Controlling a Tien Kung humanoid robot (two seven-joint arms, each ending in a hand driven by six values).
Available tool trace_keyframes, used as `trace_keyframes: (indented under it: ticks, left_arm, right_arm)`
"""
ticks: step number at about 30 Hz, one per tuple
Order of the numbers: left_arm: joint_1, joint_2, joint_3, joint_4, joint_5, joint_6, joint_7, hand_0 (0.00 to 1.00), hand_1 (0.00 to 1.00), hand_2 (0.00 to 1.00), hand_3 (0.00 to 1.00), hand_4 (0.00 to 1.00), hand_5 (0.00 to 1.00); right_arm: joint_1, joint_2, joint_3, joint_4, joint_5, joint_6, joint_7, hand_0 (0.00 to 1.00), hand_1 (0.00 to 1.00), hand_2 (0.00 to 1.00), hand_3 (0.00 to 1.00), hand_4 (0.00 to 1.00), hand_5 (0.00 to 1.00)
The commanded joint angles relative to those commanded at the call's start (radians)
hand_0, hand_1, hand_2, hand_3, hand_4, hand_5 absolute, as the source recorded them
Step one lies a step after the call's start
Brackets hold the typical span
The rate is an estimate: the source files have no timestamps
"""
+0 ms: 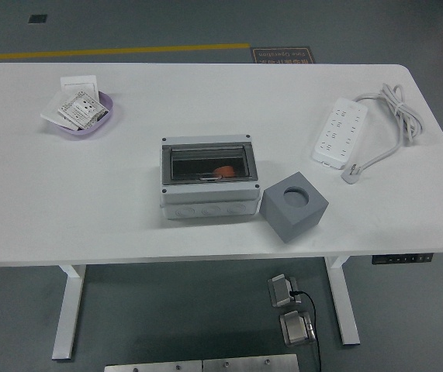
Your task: Pick up the cylinder from the cube,place it in the box,flap close box
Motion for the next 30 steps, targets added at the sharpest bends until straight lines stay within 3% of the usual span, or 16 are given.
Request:
trace_keyframes:
  ticks: [4,5,10,11,16,17,28,29,30]
  left_arm:
    - [-0.001,0.001,0.004,0.0,-0.006,0.002,-0.001,0.696,0.677,0.628,0.671,0.755,0.553]
    - [-0.001,-0.001,0.006,0.0,-0.009,0.002,-0.001,0.696,0.678,0.624,0.645,0.672,0.513]
    - [0.003,-0.012,0.016,0.0,-0.026,0.003,-0.003,0.696,0.678,0.624,0.645,0.672,0.513]
    - [0.004,-0.014,0.017,0.0,-0.026,0.002,-0.003,0.695,0.677,0.622,0.64,0.643,0.513]
    - [-0.001,-0.015,0.007,0.0,-0.008,0.004,-0.005,0.695,0.677,0.622,0.64,0.643,0.513]
    - [-0.003,-0.014,0.003,0.0,0.001,0.006,-0.007,0.697,0.683,0.636,0.664,0.736,0.547]
    - [-0.011,-0.004,-0.014,0.0,0.049,0.013,-0.011,0.706,0.705,0.655,0.673,0.749,0.543]
    - [-0.011,-0.003,-0.016,0.0,0.051,0.013,-0.011,0.75,0.768,0.727,0.684,0.727,0.491]
    - [-0.01,-0.002,-0.017,0.0,0.051,0.013,-0.011,0.75,0.768,0.727,0.684,0.727,0.491]
  right_arm:
    - [0.002,-0.002,-0.003,0.0,0.005,0.001,0.003,0.703,0.622,0.663,0.663,0.882,0.7]
    - [0.003,-0.003,-0.006,0.0,0.005,0.001,0.003,0.701,0.623,0.66,0.663,0.877,0.699]
    - [0.007,-0.012,-0.021,-0.004,0.006,0.0,0.0,0.701,0.623,0.66,0.663,0.877,0.699]
    - [0.007,-0.014,-0.023,-0.005,0.007,-0.001,0.0,0.701,0.621,0.666,0.671,0.94,0.802]
    - [0.014,-0.023,-0.03,-0.008,0.01,0.0,0.0,0.701,0.621,0.666,0.671,0.94,0.802]
    - [0.016,-0.025,-0.033,-0.009,0.009,0.003,-0.001,0.701,0.624,0.666,0.67,0.937,0.798]
    - [0.032,-0.036,-0.061,-0.016,-0.035,0.034,-0.027,0.701,0.637,0.685,0.671,0.931,0.8]
    - [0.032,-0.037,-0.062,-0.016,-0.037,0.037,-0.028,0.715,0.646,0.718,0.678,0.991,0.878]
    - [0.032,-0.037,-0.061,-0.017,-0.04,0.039,-0.03,0.715,0.646,0.718,0.678,0.991,0.878]
